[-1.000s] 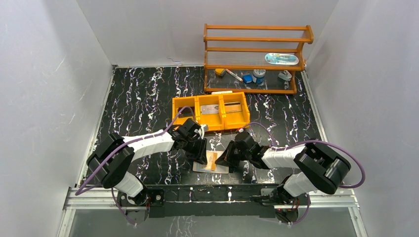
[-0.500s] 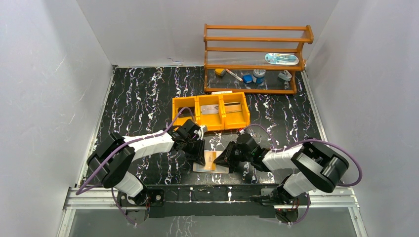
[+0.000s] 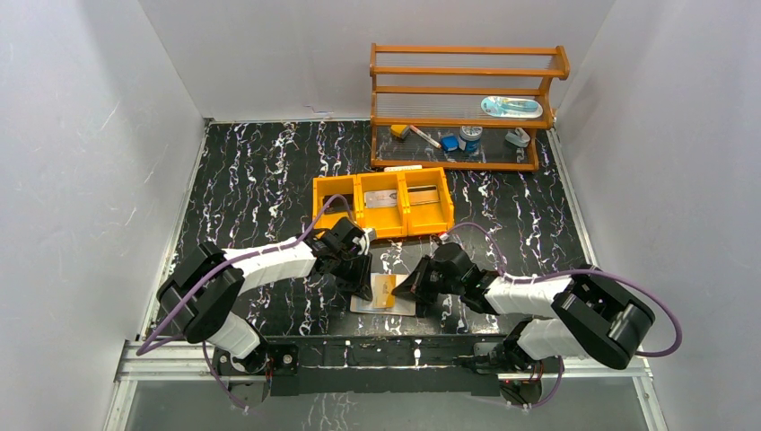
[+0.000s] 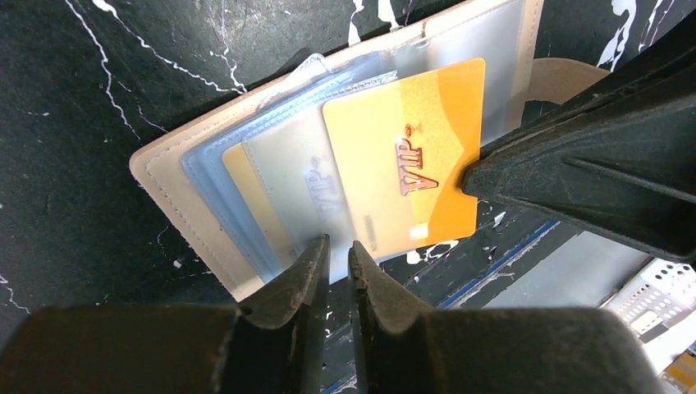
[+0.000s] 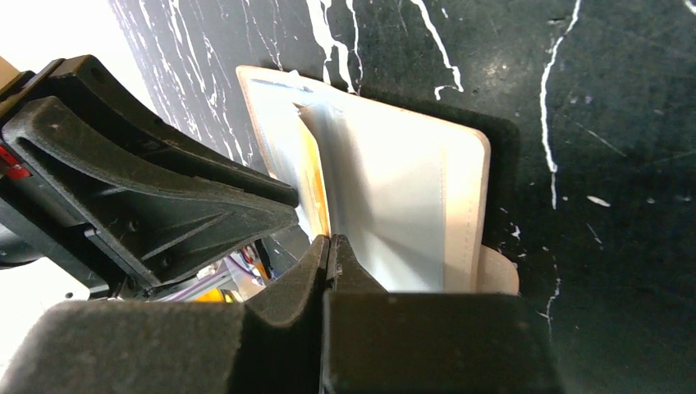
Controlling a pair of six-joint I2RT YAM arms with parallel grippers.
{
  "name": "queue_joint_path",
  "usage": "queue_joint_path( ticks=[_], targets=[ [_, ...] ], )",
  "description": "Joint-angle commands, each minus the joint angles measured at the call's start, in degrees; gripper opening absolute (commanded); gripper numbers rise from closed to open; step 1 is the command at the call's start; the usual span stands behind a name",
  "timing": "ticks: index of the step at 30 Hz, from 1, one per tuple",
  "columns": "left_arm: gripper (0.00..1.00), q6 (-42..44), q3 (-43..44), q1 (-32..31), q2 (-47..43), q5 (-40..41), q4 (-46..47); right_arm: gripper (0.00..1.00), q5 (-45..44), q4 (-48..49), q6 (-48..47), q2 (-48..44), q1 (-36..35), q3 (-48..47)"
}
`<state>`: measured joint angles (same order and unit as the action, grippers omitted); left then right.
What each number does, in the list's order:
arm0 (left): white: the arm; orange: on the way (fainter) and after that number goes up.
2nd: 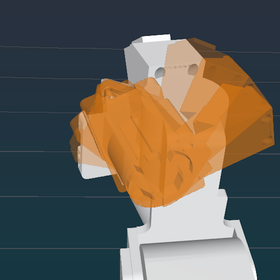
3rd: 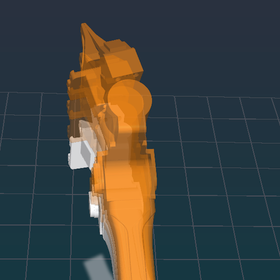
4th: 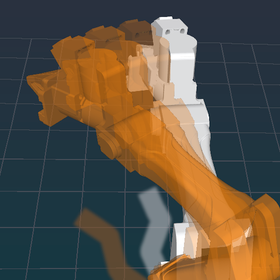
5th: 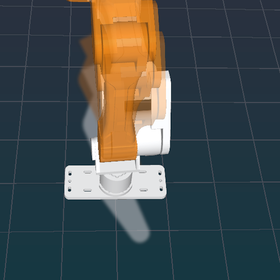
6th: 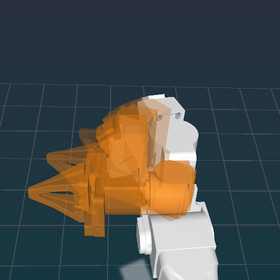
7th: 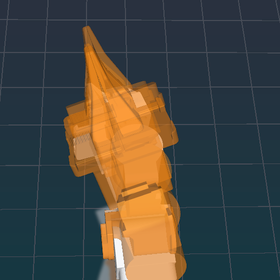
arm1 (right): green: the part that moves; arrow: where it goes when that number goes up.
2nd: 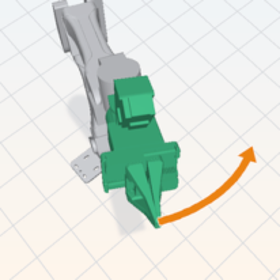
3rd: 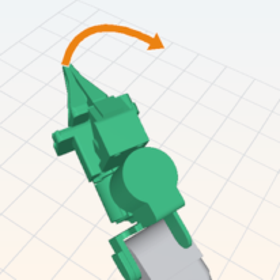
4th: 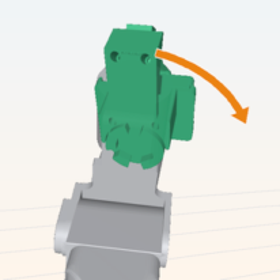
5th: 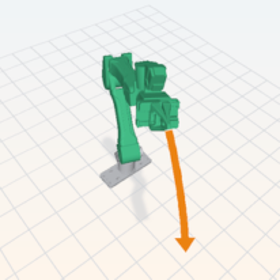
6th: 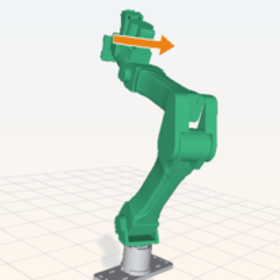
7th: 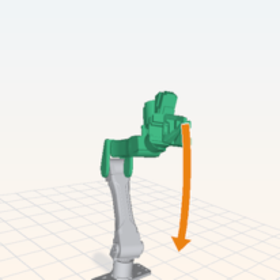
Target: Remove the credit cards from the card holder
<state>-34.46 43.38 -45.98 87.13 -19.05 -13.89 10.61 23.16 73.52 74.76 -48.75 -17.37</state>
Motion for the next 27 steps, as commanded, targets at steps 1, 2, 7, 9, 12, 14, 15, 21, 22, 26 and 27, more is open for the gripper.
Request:
queue_joint_path(
  ticks=[1, 2, 7, 9, 12, 14, 15, 21, 22, 26, 27],
  targets=[
    [0.16, 1.2, 1.2, -0.3, -1.3, 3.1, -5.1, 0.04, -2.7, -3.3, -0.6, -0.9, 0.1, -0.2],
    [0.17, 1.4, 1.8, -0.2, -1.6, 3.1, -5.3, 0.05, -2.6, -3.8, -0.8, -0.7, 0.1, -0.5],
    [0.28, 2.3, 6.4, -0.3, -2.9, 2.7, -6.6, 0.05, -2.6, -5.3, -1.3, 0.7, 0.1, -1.4],
    [0.33, 2.5, 8.5, -0.3, -3.4, 2.5, -6.9, 0.06, -2.6, -5.2, -1.3, 0.9, 0.2, -1.4],
    [0.38, 2.5, 9.8, -0.2, -3.1, 1.1, -6.6, 0.06, -2.3, -4.9, -1.3, 1.4, 0.2, -1.4],
    [0.39, 2.7, 9.5, -0.3, -2.2, -0.7, -6.0, 0.06, -2.0, -4.6, -1.3, 1.7, 0.1, -1.5],
    [0.39, 2.6, 9.1, -0.3, -1.8, -1.6, -5.6, 0.07, -2.0, -4.7, -1.2, 1.8, 0.2, -1.5],
    [0.36, 2.4, 5.0, -0.3, 1.1, -4.3, -3.2, 0.09, -0.9, -1.6, 0.1, 2.6, 0.2, -0.7],
    [0.34, 2.2, 4.1, -0.3, 1.4, -4.2, -2.7, 0.09, -0.7, -1.1, 0.3, 2.7, 0.3, -0.5],
    [0.26, 1.7, 2.4, -0.4, 3.2, -3.7, -2.1, 0.13, -0.9, 0.0, 1.2, 2.9, 0.2, 0.2],
    [0.24, 1.7, 2.4, -0.4, 3.6, -3.4, -2.1, 0.16, -0.8, 0.3, 1.5, 2.9, 0.3, 0.4]
  ],
)
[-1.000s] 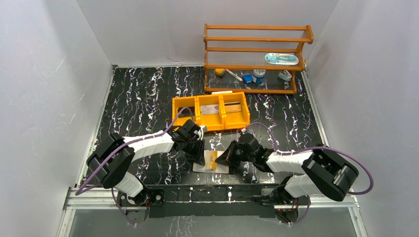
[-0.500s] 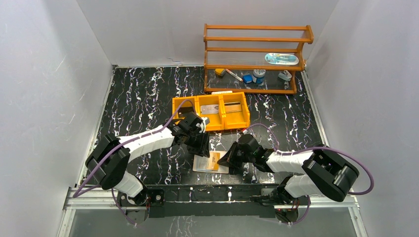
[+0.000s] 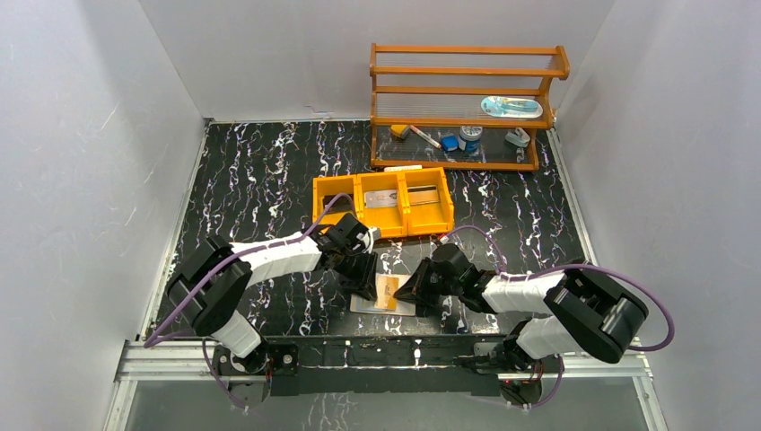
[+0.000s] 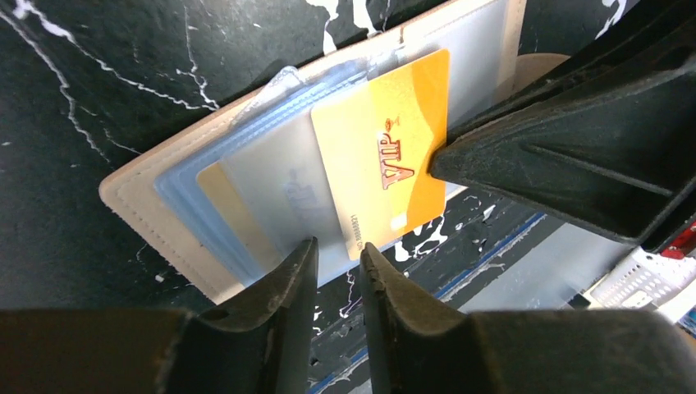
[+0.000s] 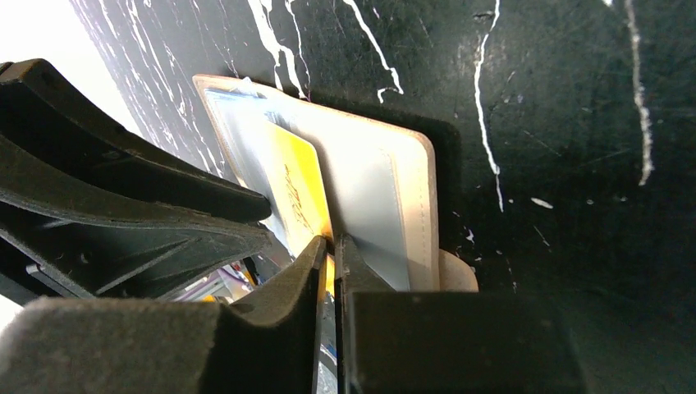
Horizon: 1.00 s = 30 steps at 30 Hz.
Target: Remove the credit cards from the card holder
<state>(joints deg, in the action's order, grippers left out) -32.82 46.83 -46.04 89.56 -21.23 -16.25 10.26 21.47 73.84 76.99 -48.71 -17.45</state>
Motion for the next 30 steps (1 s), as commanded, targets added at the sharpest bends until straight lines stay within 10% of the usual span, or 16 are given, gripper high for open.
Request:
queue_joint_path(
  ticks=[1, 12, 30],
  targets=[
    [0.23, 0.0, -1.2, -0.4, 1.4, -0.9, 0.2, 0.17, -0.2, 2.6, 1.5, 0.8, 0.3, 0.7],
    [0.17, 0.5, -2.0, -0.4, 2.2, 1.4, -1.3, 0.27, 1.6, 11.3, 2.6, 3.2, 0.7, 2.6],
    [0.21, 0.4, 1.6, -0.4, -3.2, 4.7, -4.0, 0.02, -2.7, 1.4, 0.4, -3.4, 1.0, 3.5]
  ],
)
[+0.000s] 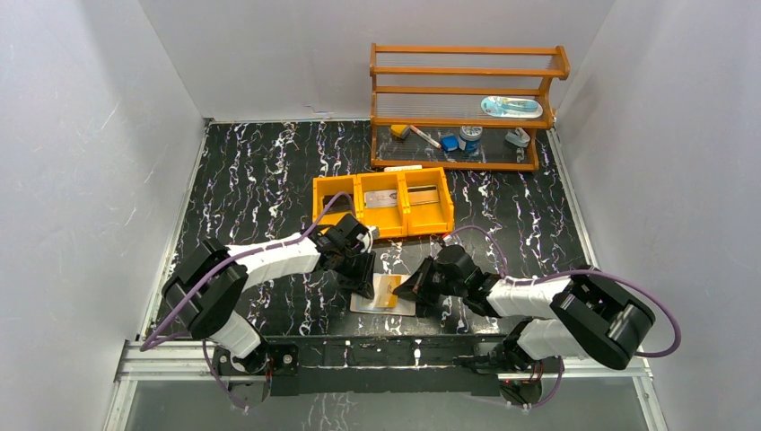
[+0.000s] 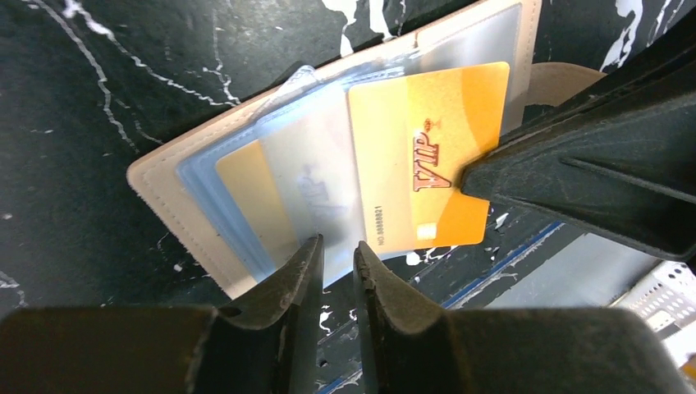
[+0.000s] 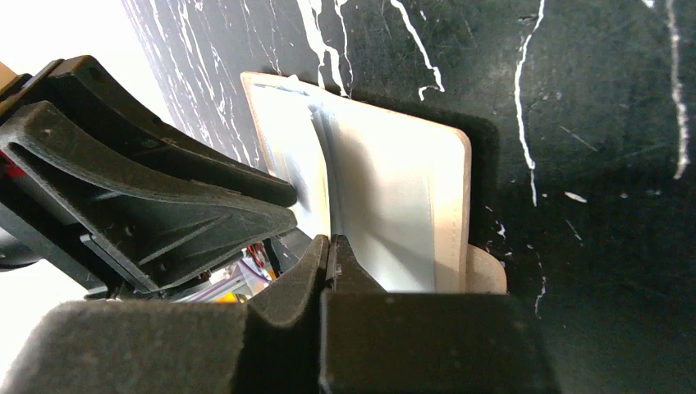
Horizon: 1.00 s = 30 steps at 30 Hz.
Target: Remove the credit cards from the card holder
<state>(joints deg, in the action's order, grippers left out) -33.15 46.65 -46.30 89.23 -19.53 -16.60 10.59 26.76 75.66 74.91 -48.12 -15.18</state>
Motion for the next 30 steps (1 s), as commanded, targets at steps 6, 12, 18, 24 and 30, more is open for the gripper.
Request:
queue_joint_path(
  ticks=[6, 12, 18, 24, 30],
  targets=[
    [0.33, 1.3, 5.1, -0.5, -4.1, 0.4, -3.1, 0.06, -2.1, -3.0, -1.4, 0.1, 0.4, 0.8],
    [0.37, 1.5, 6.2, -1.1, -1.5, -3.8, -0.1, 0.11, -1.1, 0.6, 0.6, 1.9, 0.8, 2.0],
    [0.33, 1.2, 4.6, -1.5, 2.8, -2.8, 0.2, 0.15, 0.1, 5.7, 2.6, 3.3, 1.2, 3.8],
    [0.27, 1.3, 2.8, -1.7, 5.0, -1.8, 0.3, 0.19, 0.9, 8.6, 3.4, 4.5, 1.4, 4.4],
    [0.24, 0.9, 1.8, -1.7, 5.1, -0.9, 0.2, 0.27, 1.2, 11.0, 3.7, 5.3, 1.4, 4.4]
  ],
)
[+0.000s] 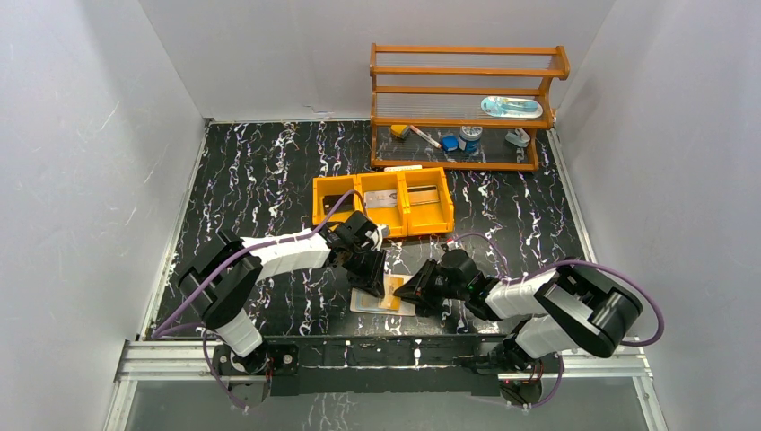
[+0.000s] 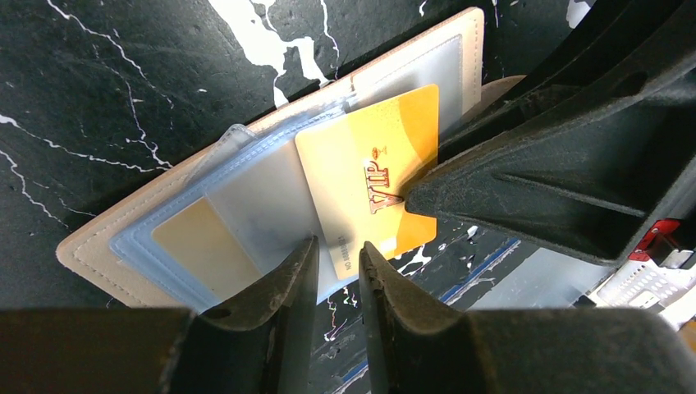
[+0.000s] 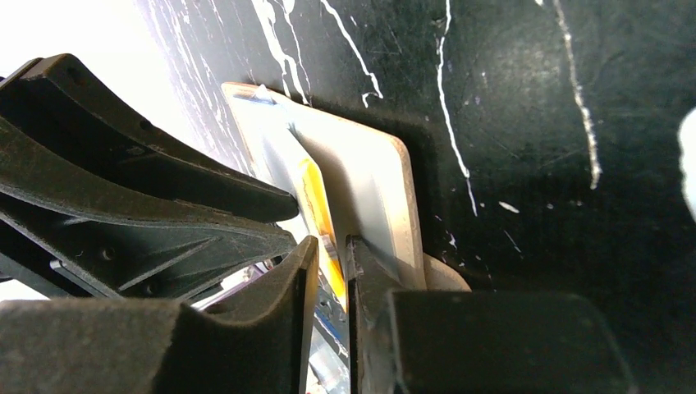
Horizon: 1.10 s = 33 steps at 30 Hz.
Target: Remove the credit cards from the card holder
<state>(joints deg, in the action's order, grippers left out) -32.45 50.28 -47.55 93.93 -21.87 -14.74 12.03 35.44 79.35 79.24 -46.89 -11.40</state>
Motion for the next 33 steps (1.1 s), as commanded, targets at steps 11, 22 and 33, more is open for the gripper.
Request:
queue_joint_path(
  ticks=[11, 22, 33],
  targets=[
    [0.22, -0.1, -2.0, -0.6, -0.4, 2.7, -2.6, 0.08, -0.6, 3.5, -0.1, 0.8, 0.3, 1.1],
    [0.23, -0.3, -1.1, -0.6, -3.7, 4.7, -4.0, 0.03, -7.0, -15.2, -6.6, -12.5, 1.1, -1.1],
    [0.44, 0.4, 1.8, -0.6, -12.9, 12.4, -7.4, 0.0, -13.4, -25.0, -13.6, -25.2, 1.5, -4.9]
  ],
)
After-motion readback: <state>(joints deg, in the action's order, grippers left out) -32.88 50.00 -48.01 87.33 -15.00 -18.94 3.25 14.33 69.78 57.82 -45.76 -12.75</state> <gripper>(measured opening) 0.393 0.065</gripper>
